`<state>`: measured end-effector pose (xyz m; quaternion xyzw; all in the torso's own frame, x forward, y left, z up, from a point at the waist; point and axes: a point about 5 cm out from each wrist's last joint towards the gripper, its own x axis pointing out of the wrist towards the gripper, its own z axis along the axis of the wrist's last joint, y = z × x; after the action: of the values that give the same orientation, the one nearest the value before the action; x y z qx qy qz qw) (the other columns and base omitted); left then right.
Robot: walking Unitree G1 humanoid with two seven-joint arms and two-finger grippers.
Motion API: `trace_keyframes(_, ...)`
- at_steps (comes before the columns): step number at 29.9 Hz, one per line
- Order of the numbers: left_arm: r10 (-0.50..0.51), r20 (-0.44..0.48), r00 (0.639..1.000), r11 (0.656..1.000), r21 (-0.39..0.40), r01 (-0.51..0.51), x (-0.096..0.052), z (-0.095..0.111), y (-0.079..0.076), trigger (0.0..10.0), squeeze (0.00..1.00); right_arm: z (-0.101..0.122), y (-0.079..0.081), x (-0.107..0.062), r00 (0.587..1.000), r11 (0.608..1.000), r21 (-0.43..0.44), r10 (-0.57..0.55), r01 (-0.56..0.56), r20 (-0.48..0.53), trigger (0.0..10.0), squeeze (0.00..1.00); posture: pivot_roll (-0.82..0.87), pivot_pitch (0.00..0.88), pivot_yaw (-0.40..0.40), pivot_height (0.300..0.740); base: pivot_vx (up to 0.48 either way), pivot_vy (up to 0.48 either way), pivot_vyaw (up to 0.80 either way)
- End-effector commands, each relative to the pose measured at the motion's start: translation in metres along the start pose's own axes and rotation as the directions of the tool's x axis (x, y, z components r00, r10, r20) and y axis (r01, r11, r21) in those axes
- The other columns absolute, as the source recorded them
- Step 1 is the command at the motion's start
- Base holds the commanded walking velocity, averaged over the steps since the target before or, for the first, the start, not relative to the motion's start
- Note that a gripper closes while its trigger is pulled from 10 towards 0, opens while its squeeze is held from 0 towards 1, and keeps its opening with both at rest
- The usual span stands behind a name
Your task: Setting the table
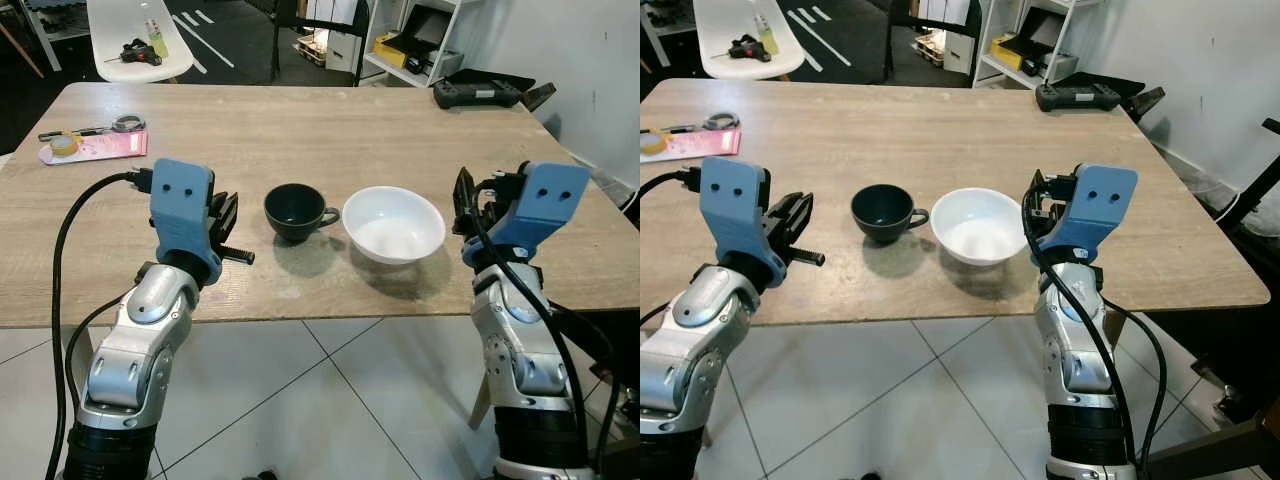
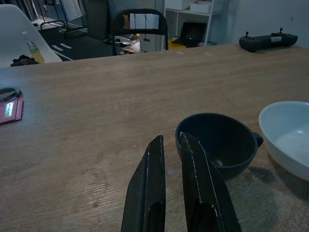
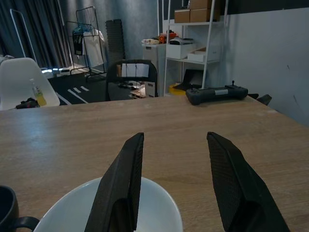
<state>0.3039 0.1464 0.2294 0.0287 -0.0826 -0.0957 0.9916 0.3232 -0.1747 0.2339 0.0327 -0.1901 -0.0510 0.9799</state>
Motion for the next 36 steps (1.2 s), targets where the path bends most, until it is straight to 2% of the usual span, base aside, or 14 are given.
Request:
trace_keyframes(1, 0.002, -0.005, 1.0, 1.0, 0.003, -0.002, 0.0004, -0.0023, 0.0001, 10.0, 0.0, -0.0021, -0.0024, -0.0006, 1.0, 1.0, -0.007, -0.015, 0.015, -0.001, 10.0, 0.0, 0.04, 0.055, 0.053, 0.74, 0.0, 0.0, 0.0)
trace_keyframes(36, 0.0, -0.011, 1.0, 1.0, -0.002, 0.0, -0.0003, -0.004, -0.002, 10.0, 0.0, -0.0027, -0.0033, -0.0006, 1.0, 1.0, 0.003, -0.02, 0.02, -0.003, 10.0, 0.0, 0.05, 0.06, 0.05, 0.74, 0.0, 0.0, 0.0)
